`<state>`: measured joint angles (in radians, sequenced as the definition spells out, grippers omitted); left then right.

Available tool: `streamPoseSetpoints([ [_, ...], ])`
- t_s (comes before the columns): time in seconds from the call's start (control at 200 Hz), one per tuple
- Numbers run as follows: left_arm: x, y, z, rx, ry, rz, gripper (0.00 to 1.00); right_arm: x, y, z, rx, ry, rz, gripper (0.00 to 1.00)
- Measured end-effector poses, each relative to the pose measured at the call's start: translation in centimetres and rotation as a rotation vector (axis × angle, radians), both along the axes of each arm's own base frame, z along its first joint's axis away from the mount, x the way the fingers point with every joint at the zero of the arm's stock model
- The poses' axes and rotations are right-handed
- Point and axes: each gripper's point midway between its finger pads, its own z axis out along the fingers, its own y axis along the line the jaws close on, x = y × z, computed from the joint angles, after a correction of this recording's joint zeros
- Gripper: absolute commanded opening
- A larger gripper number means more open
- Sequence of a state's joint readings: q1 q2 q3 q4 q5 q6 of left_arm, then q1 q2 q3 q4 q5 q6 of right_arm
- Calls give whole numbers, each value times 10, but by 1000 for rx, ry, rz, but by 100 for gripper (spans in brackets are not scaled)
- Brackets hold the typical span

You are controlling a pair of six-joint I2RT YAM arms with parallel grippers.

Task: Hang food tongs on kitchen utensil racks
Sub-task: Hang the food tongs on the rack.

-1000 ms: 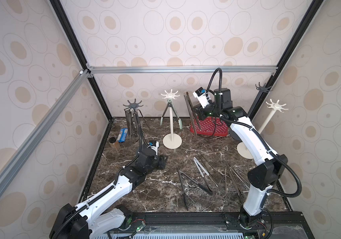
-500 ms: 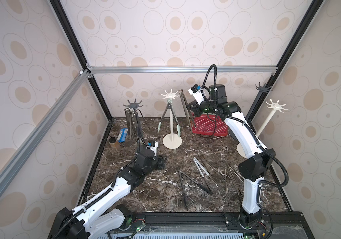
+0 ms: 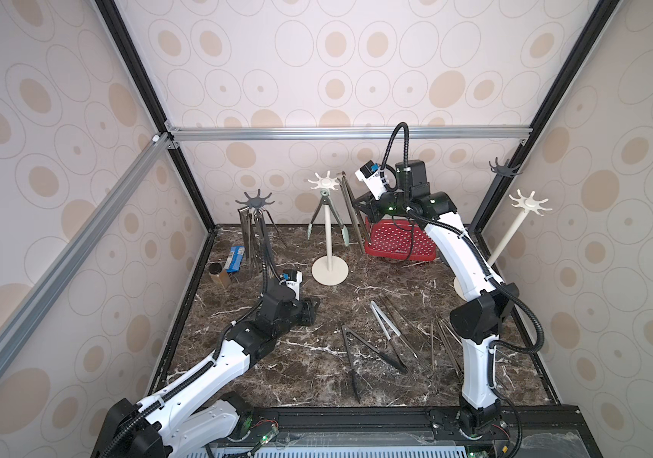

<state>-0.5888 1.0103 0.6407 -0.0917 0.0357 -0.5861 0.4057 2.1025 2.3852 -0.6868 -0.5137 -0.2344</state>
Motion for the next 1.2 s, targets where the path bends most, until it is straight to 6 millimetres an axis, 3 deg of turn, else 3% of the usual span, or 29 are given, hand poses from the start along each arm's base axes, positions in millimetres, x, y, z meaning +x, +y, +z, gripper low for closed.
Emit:
streamPoseSetpoints([
  [0.416,0,1,0,3,0,3,45,0,2,-8,-13,11,16,0],
  [0.882,0,2,-1,8,2,9,45,1,9,-32,-11,41,45,0],
  [1.198,0,3,-2,12,1,14,45,4,13,-33,-8,25,46,0],
])
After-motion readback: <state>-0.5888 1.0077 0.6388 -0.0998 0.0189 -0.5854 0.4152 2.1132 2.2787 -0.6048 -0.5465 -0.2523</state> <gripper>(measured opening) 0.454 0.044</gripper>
